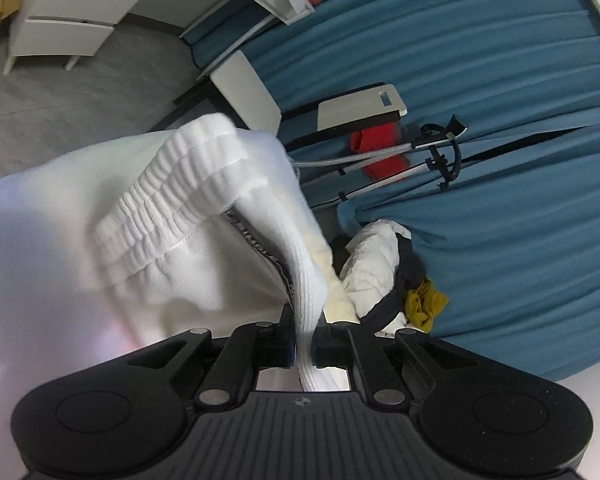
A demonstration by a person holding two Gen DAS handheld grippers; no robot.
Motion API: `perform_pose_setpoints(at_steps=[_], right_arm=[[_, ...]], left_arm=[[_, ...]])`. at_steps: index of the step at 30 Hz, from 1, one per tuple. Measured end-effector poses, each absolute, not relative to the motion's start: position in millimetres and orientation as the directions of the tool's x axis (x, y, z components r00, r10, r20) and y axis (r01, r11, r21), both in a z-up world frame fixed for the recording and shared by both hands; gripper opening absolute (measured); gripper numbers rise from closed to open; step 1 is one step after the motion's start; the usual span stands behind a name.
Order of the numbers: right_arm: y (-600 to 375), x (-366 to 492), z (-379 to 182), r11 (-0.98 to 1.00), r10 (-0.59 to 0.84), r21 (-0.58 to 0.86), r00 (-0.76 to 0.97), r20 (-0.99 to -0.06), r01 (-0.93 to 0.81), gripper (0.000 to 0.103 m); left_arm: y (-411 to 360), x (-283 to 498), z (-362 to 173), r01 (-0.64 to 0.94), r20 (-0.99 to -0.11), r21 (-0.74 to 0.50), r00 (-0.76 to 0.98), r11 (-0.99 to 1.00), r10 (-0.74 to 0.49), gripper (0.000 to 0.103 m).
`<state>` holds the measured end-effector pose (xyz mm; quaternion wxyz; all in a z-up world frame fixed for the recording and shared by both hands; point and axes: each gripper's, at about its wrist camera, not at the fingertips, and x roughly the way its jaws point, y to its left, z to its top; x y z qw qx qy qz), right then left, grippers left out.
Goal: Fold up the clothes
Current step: 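Lift the cuff with the right gripper while the left gripper grasps the waistband, then lift the trousers with both grippers, lay them flat, open the left gripper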
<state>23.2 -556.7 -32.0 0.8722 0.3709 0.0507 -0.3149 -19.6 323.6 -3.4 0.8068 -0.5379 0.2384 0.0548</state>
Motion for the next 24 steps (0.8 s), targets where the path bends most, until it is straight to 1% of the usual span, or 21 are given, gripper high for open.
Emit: perform_pose_setpoints(at_steps=[3,6,10,14,17,18,19,20,21,22,23,24], right_arm=[[-562.4,91.1,-34.3,0.58,-0.483,0.542,0.793,-0.371,0.608,0.006],[-565.3,163.0,-47.4,0.647,-0.465,0.438,0.778,-0.423,0.624,0.006],[-566.8,238.8,-69.5,0.712,-0.429,0.358,0.777,-0.46,0.604,0.006],[-553.6,290.0,-90.4,0.784,-0.401,0.274,0.791,-0.462,0.557,0.006],[-551.0,309.3,-104.0,0.808,-0.362,0.269,0.801,-0.476,0.525,0.01],[-552.6,308.0,-104.9,0.809,-0.349,0.282,0.808,-0.476,0.516,0.011],[-554.2,305.4,-105.5,0.81,-0.335,0.296,0.815,-0.473,0.505,0.014],[-555.4,299.5,-104.3,0.811,-0.324,0.315,0.827,-0.46,0.493,0.018],[-556.5,292.8,-102.8,0.811,-0.313,0.334,0.84,-0.444,0.479,0.022],[-558.5,283.7,-100.0,0.808,-0.303,0.361,0.854,-0.423,0.465,0.033],[-561.1,272.2,-96.2,0.805,-0.293,0.389,0.871,-0.395,0.448,0.046],[-563.8,260.2,-92.1,0.802,-0.284,0.417,0.887,-0.365,0.429,0.054]], left_arm=[[321.2,50.6,-8.2,-0.356,-0.46,-0.829,0.872,0.432,-0.165,0.008],[317.9,122.2,-22.2,-0.388,-0.5,-0.807,0.85,0.444,-0.165,0.008],[317.2,197.8,-50.2,-0.434,-0.552,-0.776,0.818,0.458,-0.161,0.008],[319.0,243.1,-81.6,-0.478,-0.602,-0.739,0.785,0.475,-0.146,0.008],[317.7,257.7,-97.6,-0.475,-0.621,-0.714,0.769,0.515,-0.151,0.011],[319.1,258.0,-99.2,-0.466,-0.619,-0.712,0.77,0.525,-0.156,0.014],[319.0,256.8,-98.9,-0.447,-0.604,-0.722,0.78,0.528,-0.165,0.019],[319.5,252.8,-98.1,-0.427,-0.586,-0.734,0.791,0.528,-0.176,0.023],[318.9,248.7,-95.5,-0.399,-0.567,-0.746,0.801,0.534,-0.193,0.033],[318.2,244.5,-92.7,-0.371,-0.547,-0.756,0.81,0.539,-0.209,0.041],[316.1,238.0,-87.5,-0.344,-0.528,-0.763,0.82,0.547,-0.219,0.043],[312.8,227.1,-83.2,-0.322,-0.512,-0.767,0.829,0.555,-0.226,0.049]])
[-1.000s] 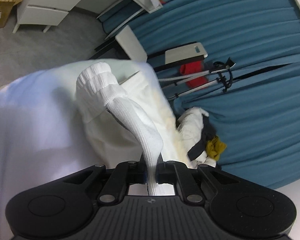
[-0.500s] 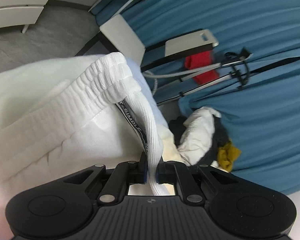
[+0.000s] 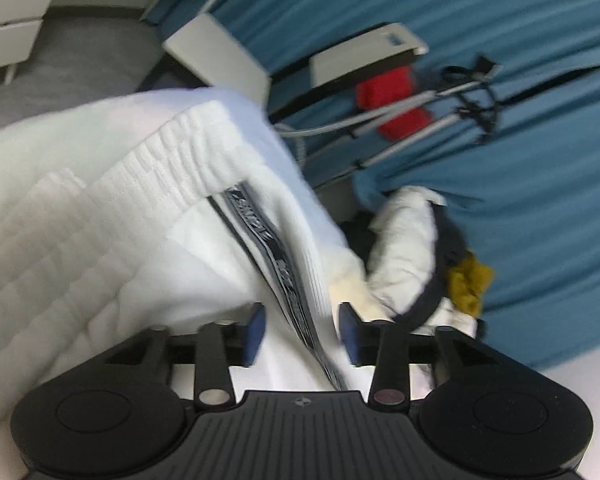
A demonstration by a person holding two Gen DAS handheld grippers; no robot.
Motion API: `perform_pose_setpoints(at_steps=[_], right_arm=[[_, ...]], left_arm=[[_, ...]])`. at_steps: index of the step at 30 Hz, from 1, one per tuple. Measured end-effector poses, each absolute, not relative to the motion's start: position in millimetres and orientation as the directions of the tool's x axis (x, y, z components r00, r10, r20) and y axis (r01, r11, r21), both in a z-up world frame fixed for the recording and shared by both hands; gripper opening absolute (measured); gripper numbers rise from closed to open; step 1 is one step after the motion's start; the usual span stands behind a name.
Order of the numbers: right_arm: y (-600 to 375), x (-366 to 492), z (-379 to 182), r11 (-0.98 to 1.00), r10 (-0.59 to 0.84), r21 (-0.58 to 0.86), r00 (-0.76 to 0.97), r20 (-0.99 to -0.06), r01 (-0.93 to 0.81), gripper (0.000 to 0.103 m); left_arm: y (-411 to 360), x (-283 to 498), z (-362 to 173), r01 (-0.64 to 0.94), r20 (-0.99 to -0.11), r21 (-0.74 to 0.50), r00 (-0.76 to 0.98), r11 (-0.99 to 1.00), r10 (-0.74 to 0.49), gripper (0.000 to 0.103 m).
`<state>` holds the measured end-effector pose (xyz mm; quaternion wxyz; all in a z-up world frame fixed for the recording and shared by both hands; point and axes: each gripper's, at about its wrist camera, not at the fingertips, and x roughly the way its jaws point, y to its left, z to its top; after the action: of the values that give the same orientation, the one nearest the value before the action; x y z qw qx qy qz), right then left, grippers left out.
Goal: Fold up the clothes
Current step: 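Lift the trousers with both grippers, lay them flat, open the left gripper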
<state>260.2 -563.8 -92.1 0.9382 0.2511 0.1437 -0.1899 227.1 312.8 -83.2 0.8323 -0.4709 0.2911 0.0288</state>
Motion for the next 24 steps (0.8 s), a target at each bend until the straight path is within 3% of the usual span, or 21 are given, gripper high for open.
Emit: perform_pose_setpoints(at_steps=[2,6,12,15,18,24], right_arm=[[-567.1,236.3,-83.8,0.803,-0.315,0.411,0.893,-0.322,0.432,0.081],[-580.6,172.7,-78.0,0.724,-0.393,0.485,0.871,-0.294,0.49,0.082],[-593.1,76.8,-130.3,0.515,-0.344,0.71,0.875,-0.342,0.48,0.088],[-596.0,65.4,-170.0,0.422,-0.203,0.789,0.895,-0.398,0.446,0.088],[-594.3,72.4,-204.3,0.392,-0.04,0.836,0.914,-0.403,0.385,0.087],[-582.4,110.9,-210.8,0.538,0.033,0.79,0.929,-0.368,0.293,0.087]], left_arm=[[306.2,205.4,-74.5,-0.277,-0.479,-0.774,0.845,0.569,-0.24,0.055],[293.0,141.1,-67.2,-0.223,-0.42,-0.796,0.873,0.563,-0.249,0.074],[275.0,45.2,-110.2,-0.286,-0.375,-0.906,0.884,0.31,-0.28,0.087],[268.9,45.0,-123.3,-0.307,-0.378,-0.92,0.859,0.245,-0.345,0.088],[270.4,53.4,-133.8,-0.317,-0.396,-0.909,0.86,0.273,-0.322,0.088],[275.8,92.6,-163.9,-0.346,-0.423,-0.894,0.862,0.283,-0.281,0.086]])
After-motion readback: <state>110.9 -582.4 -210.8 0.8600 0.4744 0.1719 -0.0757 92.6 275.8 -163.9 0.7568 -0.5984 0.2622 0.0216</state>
